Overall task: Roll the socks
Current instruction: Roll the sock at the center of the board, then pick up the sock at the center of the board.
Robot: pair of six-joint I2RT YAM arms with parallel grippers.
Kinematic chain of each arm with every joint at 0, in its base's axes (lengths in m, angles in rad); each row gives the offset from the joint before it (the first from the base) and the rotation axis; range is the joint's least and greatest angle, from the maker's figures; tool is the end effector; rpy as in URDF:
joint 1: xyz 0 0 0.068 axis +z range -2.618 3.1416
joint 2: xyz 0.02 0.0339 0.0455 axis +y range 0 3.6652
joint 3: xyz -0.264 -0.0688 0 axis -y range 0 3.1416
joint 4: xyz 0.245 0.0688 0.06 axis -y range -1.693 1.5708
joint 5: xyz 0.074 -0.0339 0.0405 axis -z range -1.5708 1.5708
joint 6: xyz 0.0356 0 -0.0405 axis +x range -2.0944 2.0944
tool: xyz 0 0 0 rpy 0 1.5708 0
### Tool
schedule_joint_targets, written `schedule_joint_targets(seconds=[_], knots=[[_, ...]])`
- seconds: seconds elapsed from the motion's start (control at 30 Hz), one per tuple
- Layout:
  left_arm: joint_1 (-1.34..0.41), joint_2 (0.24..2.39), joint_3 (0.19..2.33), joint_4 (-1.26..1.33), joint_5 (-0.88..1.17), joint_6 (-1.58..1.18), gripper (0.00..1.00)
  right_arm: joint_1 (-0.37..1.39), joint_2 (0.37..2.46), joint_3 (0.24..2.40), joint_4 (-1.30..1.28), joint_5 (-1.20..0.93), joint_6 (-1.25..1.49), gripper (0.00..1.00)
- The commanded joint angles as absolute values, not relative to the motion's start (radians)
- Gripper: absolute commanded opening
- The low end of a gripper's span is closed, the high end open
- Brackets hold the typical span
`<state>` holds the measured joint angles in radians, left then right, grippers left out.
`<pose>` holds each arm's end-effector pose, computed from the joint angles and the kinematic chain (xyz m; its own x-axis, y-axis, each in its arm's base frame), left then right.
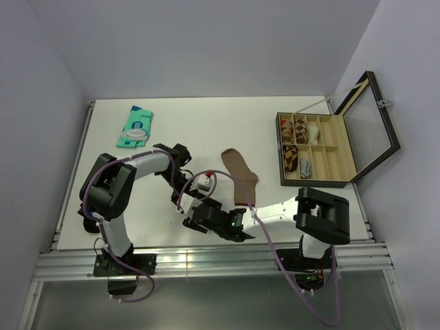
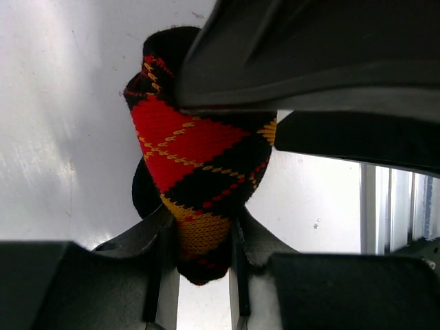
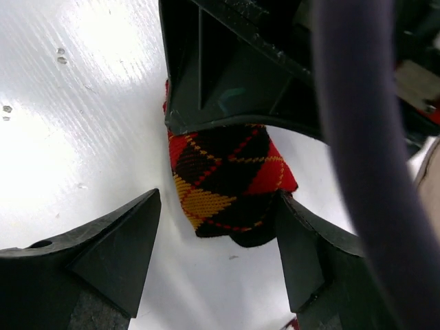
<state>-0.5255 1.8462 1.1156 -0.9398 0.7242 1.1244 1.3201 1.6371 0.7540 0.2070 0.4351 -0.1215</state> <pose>0.2514 -0.1730 0.1486 -0.0841 0.8298 -0.5517 0.9140 -0.1562 -0.3743 0.0945 0.3085 0.1592 -0.0575 -0.6676 -0.7423 -0.8099 0.4660 -0.3564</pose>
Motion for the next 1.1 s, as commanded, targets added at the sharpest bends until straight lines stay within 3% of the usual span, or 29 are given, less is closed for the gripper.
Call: schedule_joint_targets(seconds=[0.0,0.3,0.53,0.6,0.73,0.97,1.07], knots=[[-0.541,1.908,1.078,-1.022,0.64,1.166,0.0,1.29,1.666,0.818,0.265,0.396,-0.141,0.74],[-0.538,1.93,1.097,-1.058,0.65,1.186,0.0,1.258,1.721,0.85,0.256,0.385,-0.149,0.73],[-0.538,1.948,1.108,-1.1,0.658,1.198,0.0,1.244,1.752,0.864,0.238,0.371,-0.141,0.65],[-0.538,1.954,1.114,-1.114,0.657,1.201,0.02,1.241,1.755,0.864,0.23,0.364,-0.138,0.58],[-0.538,1.962,1.114,-1.135,0.664,1.21,0.08,1.235,1.759,0.871,0.213,0.353,-0.135,0.33],[-0.538,1.971,1.13,-1.155,0.675,1.184,0.25,1.235,1.776,0.885,0.18,0.353,-0.126,0.07],[-0.528,1.988,1.161,-1.189,0.698,1.183,0.32,1.236,1.775,0.89,0.161,0.354,-0.118,0.02]])
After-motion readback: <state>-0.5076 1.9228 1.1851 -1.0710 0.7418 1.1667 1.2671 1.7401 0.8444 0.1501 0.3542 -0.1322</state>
